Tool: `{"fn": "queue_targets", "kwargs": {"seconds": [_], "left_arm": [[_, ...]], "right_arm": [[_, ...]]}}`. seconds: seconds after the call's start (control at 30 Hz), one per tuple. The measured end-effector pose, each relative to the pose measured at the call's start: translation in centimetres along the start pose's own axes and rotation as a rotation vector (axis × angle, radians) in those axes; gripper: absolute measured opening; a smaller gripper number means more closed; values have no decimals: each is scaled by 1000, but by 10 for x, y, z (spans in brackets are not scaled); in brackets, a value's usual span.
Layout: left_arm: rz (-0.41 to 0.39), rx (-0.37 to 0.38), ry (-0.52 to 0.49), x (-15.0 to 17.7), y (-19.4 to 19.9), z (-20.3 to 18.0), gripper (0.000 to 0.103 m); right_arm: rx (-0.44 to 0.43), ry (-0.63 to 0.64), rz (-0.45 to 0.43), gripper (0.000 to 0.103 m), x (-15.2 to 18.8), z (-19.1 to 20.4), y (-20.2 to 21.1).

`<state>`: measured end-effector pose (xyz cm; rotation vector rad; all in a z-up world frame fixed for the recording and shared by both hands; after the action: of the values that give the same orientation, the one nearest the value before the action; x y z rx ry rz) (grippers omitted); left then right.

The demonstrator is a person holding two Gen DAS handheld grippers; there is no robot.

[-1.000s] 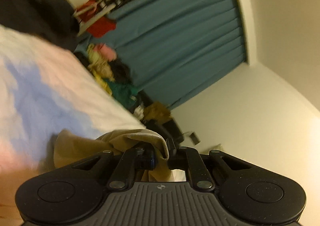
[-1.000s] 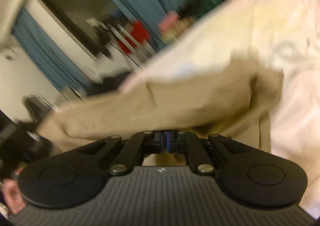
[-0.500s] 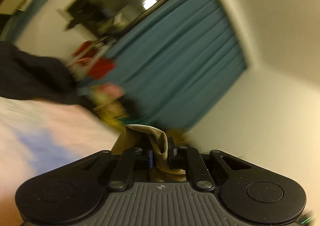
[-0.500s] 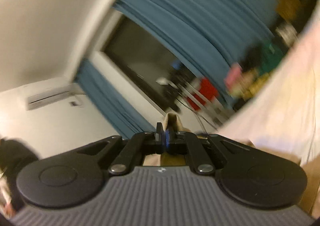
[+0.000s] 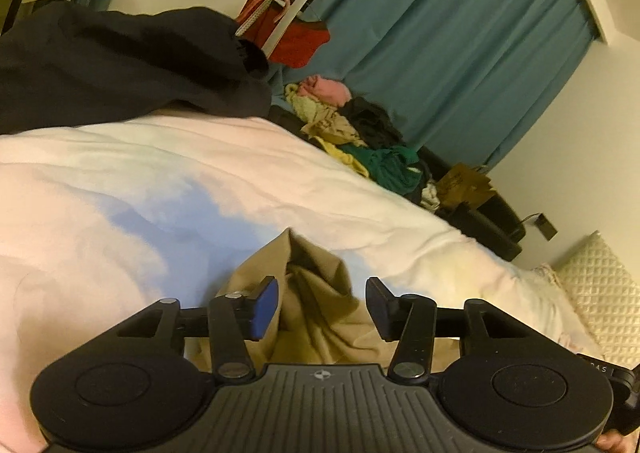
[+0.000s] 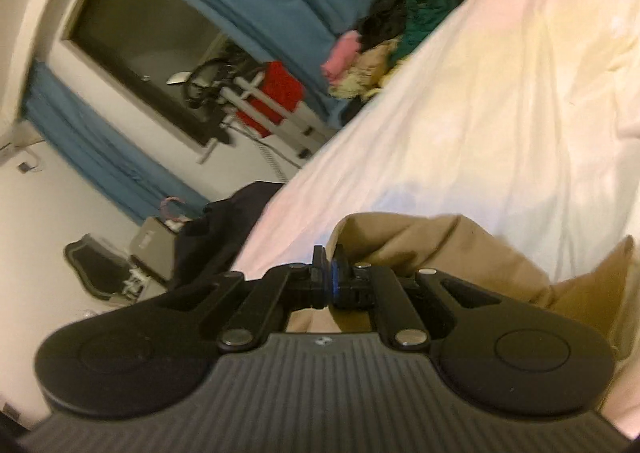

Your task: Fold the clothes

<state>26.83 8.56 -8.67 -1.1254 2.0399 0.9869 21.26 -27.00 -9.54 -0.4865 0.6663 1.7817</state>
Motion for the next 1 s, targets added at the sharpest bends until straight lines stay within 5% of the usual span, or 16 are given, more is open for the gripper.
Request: {"fn": "queue_targets", "kwargs": {"seconds": [0.2, 0.43, 0.6, 0.8, 0.87, 1.0], "left_arm": [[16, -5, -37, 13, 25, 3, 65], [96, -20, -95, 48, 8, -9, 66], [92, -27, 4, 54, -1, -7, 74], [91, -25, 151, 46, -23, 8, 75], [97, -44, 167, 43, -35, 13, 75], [101, -67, 216, 39, -58, 25, 69]], "right_arm": [[-151, 84, 172, 5, 32, 46, 31], [-84, 372, 315, 5, 86, 74, 70], [-101, 390, 443, 5, 121, 78, 123], [-85, 467, 696, 5, 186, 63, 215], [-57, 490, 690, 5, 187, 62, 233], [25, 505, 515, 8, 154, 62, 234]]}}
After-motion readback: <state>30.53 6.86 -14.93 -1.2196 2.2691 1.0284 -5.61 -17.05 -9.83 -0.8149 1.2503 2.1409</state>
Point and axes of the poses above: each gripper's, at about its wrist camera, not at the fingertips, and y roughly against the way its jaws point, z to its left, x to its underside, the point moved 6 cm from there along -y, roughly the way its jaws point, and after that the axes turned 12 degrees about -z, right-handed, at the moved point
